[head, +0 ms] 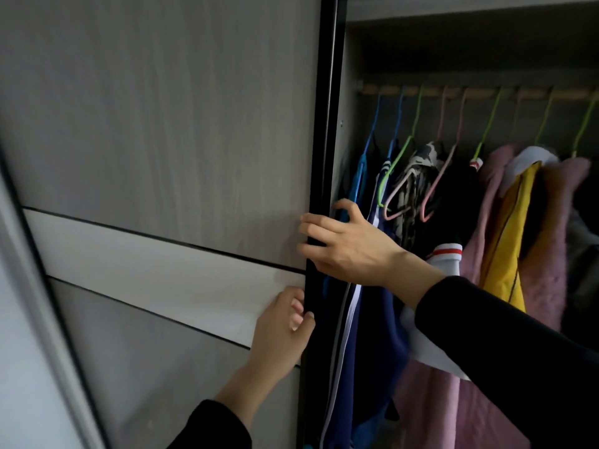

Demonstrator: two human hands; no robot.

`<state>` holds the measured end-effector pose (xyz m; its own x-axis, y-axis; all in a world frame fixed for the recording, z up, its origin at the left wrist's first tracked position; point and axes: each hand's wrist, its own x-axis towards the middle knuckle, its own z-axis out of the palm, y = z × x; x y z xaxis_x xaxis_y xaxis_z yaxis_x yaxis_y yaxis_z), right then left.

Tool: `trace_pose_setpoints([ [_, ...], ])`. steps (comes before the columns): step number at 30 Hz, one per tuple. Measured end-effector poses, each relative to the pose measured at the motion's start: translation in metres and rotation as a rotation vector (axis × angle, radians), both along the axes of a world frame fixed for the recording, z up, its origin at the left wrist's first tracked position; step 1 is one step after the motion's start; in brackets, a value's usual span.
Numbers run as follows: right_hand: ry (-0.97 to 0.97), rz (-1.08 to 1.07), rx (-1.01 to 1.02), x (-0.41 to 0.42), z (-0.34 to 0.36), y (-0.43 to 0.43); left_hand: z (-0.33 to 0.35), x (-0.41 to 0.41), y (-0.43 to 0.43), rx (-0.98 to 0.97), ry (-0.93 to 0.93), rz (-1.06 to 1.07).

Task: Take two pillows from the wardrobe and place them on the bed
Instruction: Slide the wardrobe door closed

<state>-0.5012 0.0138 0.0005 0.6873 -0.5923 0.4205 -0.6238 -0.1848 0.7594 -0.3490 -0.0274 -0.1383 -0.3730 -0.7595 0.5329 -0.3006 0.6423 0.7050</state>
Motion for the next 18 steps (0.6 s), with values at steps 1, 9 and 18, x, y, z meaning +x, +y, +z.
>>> trace_pose_setpoints([
  [1, 0.002, -0.011, 0.004, 0.000, 0.001, 0.001, -0.001, 0.001, 0.002, 0.001, 0.002, -0.004],
  [9, -0.013, -0.068, 0.025, -0.008, 0.004, 0.023, 0.005, -0.009, 0.020, 0.050, 0.009, -0.064],
  [18, -0.079, -0.104, -0.022, -0.066, -0.005, 0.091, 0.004, -0.061, 0.076, 0.099, -0.033, -0.228],
])
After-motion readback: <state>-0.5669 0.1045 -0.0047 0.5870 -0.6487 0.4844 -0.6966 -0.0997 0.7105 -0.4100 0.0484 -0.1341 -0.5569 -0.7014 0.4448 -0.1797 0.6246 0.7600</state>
